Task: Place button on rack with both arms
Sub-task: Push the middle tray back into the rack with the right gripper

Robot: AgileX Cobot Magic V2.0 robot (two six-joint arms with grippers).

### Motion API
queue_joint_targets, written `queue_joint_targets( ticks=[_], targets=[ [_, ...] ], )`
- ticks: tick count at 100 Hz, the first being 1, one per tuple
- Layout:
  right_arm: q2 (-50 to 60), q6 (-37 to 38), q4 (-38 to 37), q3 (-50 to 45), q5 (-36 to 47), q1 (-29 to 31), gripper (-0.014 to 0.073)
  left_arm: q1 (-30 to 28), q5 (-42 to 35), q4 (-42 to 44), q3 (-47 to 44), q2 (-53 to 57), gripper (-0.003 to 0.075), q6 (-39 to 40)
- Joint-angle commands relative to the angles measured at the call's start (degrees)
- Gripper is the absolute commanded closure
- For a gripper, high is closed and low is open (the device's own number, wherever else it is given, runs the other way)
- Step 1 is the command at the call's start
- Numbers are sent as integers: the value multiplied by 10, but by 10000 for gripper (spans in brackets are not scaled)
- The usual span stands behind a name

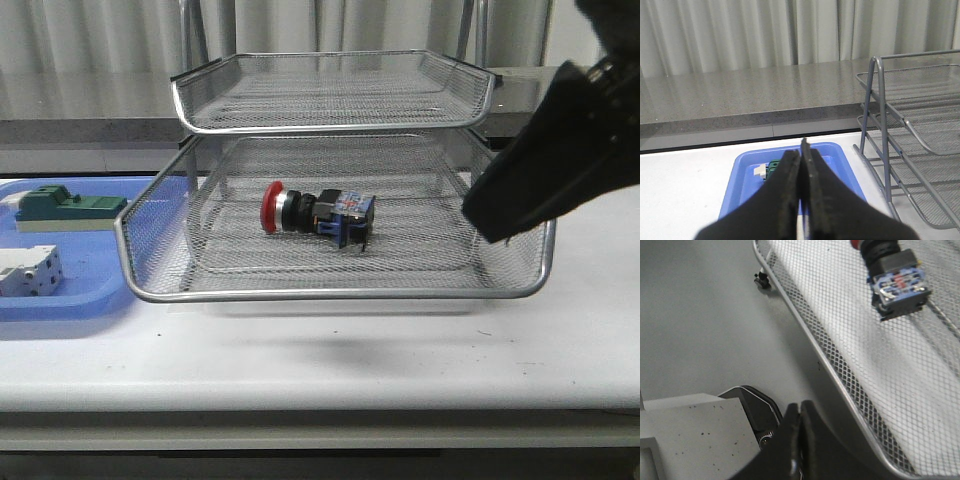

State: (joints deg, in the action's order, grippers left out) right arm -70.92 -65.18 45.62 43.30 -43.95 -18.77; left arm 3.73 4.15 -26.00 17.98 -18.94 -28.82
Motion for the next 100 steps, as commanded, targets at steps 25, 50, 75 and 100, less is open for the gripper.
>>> queue_joint_targets(
  ticks=[25, 50, 75, 100],
  targets=[
    [-77, -8, -15, 18, 108, -93, 654, -2, -45, -6, 16, -4, 740, 7],
    [-131, -8, -29, 18, 182, -138, 654, -2, -45, -6, 16, -4, 740, 7],
    [-147, -8, -29, 18, 288, -136, 654, -2, -45, -6, 16, -4, 740, 7],
    [-191, -8, -31, 73, 308, -88, 654, -2, -45, -6, 16, -4, 740, 7]
  ],
)
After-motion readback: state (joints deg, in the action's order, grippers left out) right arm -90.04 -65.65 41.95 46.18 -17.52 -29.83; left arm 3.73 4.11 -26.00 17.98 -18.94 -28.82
